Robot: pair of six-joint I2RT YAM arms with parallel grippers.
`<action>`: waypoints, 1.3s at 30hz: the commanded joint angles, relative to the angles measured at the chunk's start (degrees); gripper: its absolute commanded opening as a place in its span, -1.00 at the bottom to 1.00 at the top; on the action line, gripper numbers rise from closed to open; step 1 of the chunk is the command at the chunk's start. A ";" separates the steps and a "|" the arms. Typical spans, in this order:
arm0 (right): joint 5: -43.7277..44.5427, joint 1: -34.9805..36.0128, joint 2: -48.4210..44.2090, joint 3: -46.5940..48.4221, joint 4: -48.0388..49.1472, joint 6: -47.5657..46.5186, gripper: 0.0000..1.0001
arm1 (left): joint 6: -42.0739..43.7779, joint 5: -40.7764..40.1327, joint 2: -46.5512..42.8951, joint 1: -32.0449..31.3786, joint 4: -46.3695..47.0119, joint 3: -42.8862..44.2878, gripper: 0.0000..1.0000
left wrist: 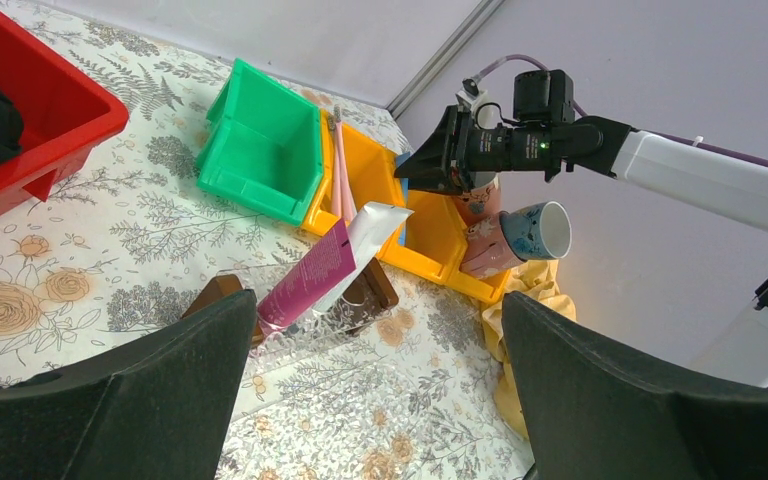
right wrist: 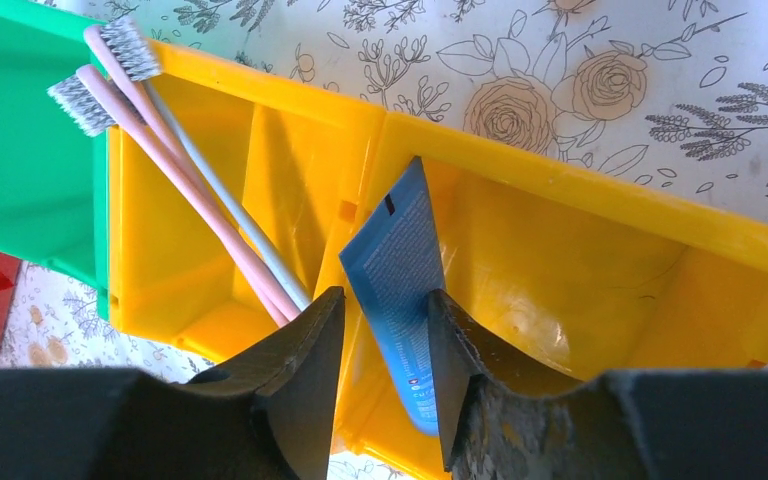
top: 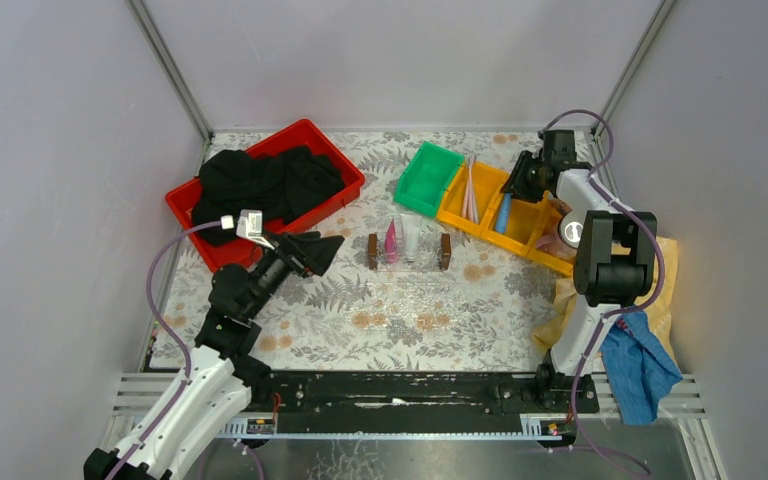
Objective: Prepare toiletry sets of a toothbrush and toothpaste on the tray
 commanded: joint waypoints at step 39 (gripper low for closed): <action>1.30 -0.30 -18.77 -3.96 6.29 -13.51 -1.00 | -9.74 16.57 6.14 0.25 27.49 -0.41 1.00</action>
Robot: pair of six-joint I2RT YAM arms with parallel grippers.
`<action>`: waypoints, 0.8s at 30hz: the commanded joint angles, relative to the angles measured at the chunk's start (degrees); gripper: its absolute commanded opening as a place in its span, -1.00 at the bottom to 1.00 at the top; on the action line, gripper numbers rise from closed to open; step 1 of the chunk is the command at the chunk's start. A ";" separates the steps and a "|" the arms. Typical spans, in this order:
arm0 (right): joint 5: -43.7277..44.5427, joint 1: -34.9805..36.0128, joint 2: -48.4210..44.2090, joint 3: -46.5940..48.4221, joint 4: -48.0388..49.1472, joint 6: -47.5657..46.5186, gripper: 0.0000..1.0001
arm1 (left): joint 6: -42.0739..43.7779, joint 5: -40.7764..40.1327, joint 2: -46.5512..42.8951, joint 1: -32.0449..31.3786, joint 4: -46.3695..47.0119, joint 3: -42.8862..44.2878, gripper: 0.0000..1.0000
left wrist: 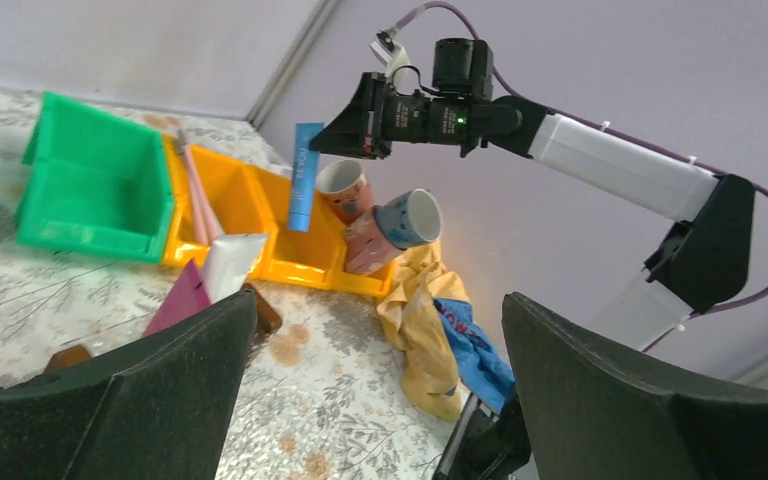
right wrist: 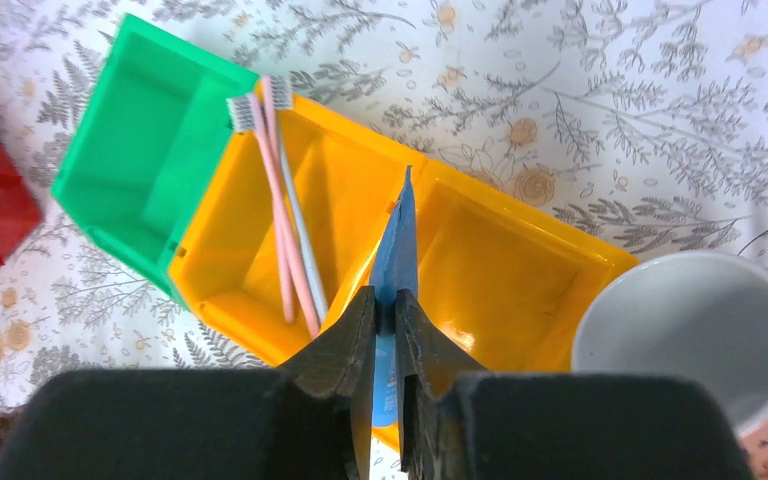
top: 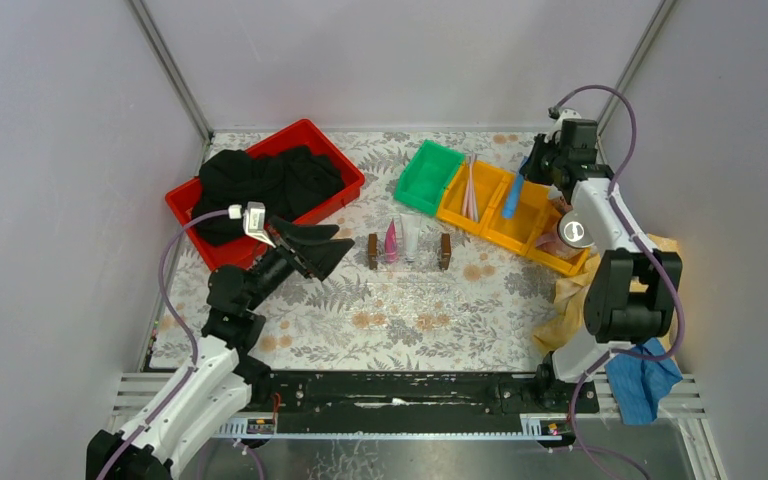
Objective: Prepare toiletry sets of a toothbrush and toothpaste on the tray
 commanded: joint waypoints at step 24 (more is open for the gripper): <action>-39.55 -0.79 -17.88 -0.31 -1.68 1.10 -1.00 | -2.31 -3.32 10.39 -13.87 21.91 1.29 0.98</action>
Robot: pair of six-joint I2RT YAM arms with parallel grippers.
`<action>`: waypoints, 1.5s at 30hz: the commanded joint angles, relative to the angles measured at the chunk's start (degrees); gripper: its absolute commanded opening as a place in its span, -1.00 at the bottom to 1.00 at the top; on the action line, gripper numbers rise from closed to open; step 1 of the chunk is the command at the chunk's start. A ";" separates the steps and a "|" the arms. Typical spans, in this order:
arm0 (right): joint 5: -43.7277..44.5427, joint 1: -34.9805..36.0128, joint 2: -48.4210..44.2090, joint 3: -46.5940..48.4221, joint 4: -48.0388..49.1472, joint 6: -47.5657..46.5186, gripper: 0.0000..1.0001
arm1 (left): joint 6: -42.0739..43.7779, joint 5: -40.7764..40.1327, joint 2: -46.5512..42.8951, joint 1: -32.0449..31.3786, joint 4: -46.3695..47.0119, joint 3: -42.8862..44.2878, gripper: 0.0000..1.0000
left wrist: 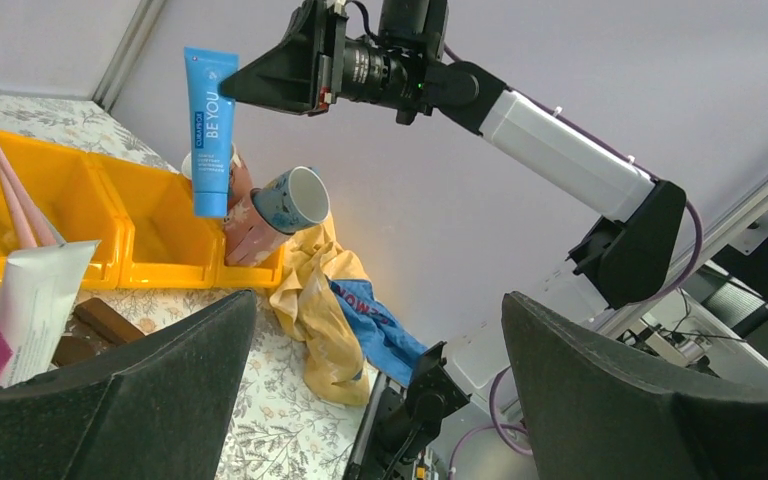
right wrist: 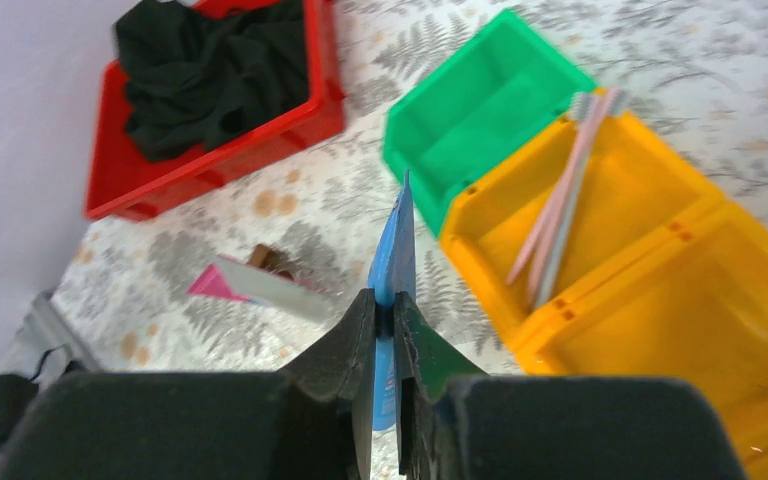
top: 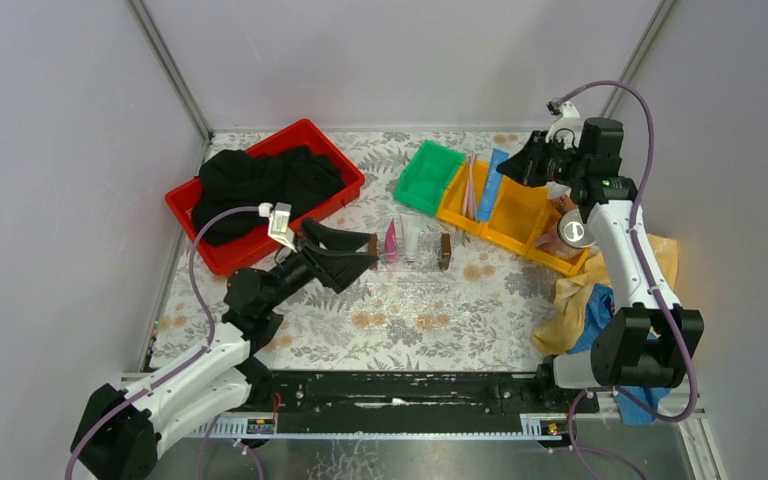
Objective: Prepare toiletry sets of a toothbrush and toothpaste on the tray
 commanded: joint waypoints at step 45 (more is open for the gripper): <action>-46.15 10.70 -11.34 2.69 -0.67 7.93 -1.00 | 7.78 -20.05 33.30 -25.13 13.47 21.67 0.41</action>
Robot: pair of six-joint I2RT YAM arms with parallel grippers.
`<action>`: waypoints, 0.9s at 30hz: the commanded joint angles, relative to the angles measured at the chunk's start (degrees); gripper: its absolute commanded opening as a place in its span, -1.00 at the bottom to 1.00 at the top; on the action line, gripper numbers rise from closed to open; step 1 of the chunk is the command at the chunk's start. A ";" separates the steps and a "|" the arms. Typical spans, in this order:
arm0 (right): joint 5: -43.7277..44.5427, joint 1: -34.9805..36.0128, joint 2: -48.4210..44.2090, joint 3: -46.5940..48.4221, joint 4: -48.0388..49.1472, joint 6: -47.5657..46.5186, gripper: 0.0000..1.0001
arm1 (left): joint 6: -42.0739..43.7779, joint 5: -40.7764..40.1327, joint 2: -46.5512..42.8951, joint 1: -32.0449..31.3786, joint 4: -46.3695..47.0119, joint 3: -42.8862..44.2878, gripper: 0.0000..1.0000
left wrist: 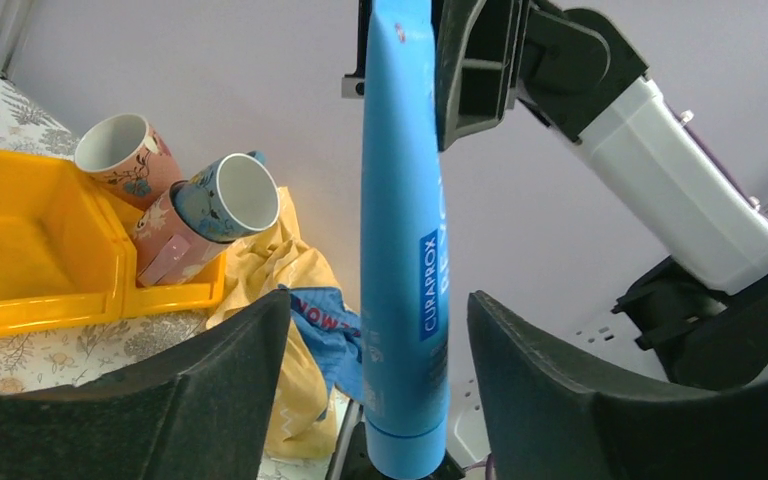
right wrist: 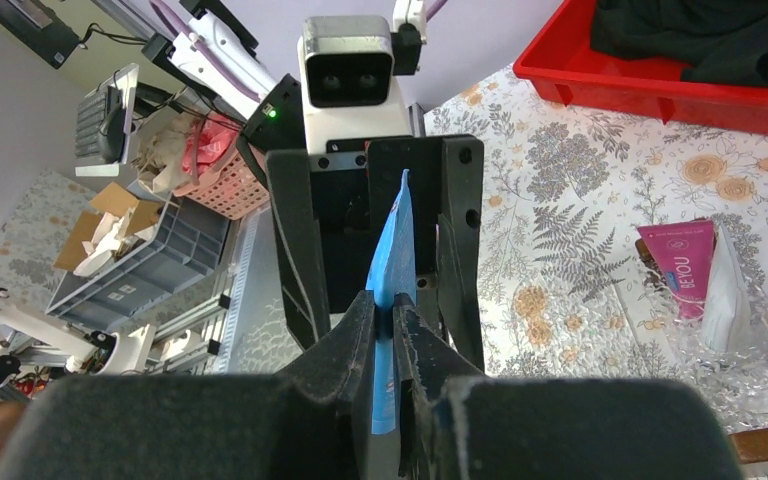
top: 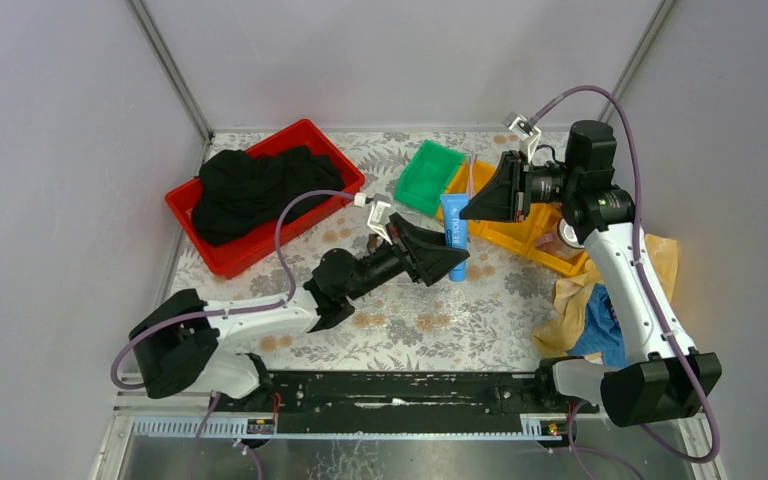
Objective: Prepare toiletry sets of a toothbrush and toothpaste on the tray
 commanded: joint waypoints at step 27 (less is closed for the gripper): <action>15.60 11.60 2.65 12.78 -37.01 -40.38 0.56 | 22.16 8.09 -13.38 -0.58 -33.05 2.82 -0.89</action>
